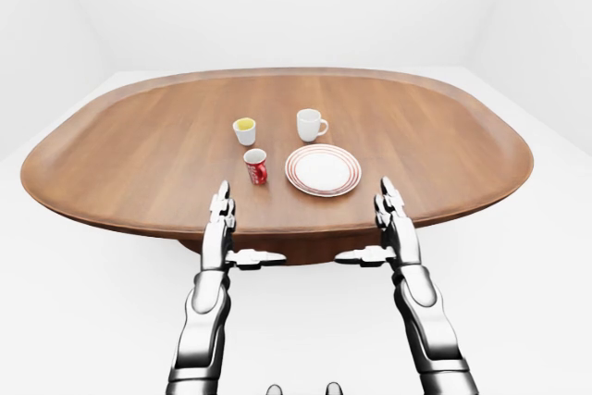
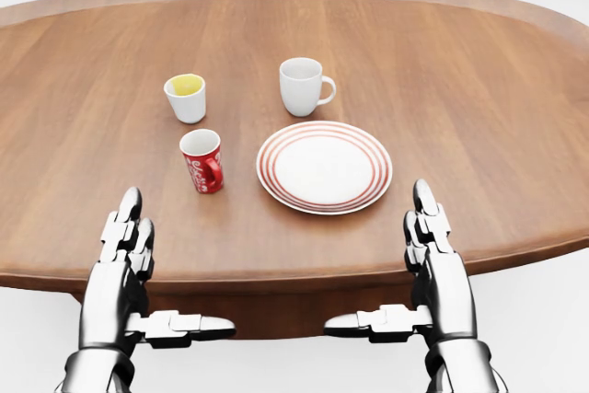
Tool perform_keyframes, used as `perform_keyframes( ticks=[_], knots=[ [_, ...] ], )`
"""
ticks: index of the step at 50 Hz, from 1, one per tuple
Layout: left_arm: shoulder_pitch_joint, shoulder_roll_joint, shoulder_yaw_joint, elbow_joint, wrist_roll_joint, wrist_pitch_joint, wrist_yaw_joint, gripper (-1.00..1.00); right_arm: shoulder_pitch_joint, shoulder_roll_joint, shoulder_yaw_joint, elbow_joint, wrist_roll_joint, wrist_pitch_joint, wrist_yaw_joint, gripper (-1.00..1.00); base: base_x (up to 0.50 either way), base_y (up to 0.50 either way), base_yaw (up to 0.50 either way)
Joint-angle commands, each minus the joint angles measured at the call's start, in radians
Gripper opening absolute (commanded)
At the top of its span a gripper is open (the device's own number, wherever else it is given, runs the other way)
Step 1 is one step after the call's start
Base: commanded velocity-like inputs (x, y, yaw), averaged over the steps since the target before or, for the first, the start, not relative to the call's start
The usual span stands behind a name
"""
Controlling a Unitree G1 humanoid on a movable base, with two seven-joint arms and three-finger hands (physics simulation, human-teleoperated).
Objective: Pick up the red mug and put it on the plate
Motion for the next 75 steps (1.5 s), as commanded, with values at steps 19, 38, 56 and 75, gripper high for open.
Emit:
perform_keyframes(
  ticks=[19,38,56,75],
  knots=[
    [-0.048,0.021,0.041,0.089,-0.023,-0.015,-0.012,1.0,-0.005,-0.007,-0.008,0.023,0.0,-0.026,0.032,1.0,0.0,0.0,0.0],
    [-0.026,0.017,0.032,0.062,-0.022,-0.001,-0.018,1.0,-0.006,-0.008,-0.009,0.036,0.006,-0.04,0.042,1.0,0.0,0.0,0.0],
    [-0.026,0.02,0.034,0.08,-0.021,-0.011,-0.023,1.0,0.019,-0.012,-0.015,-0.015,0.004,-0.028,0.051,1.0,0.0,0.26,0.0],
    [-0.06,0.034,0.059,0.061,-0.051,0.052,-0.027,1.0,-0.015,-0.017,-0.023,-0.003,-0.009,-0.001,0.034,1.0,0.0,0.18,0.0]
  ],
)
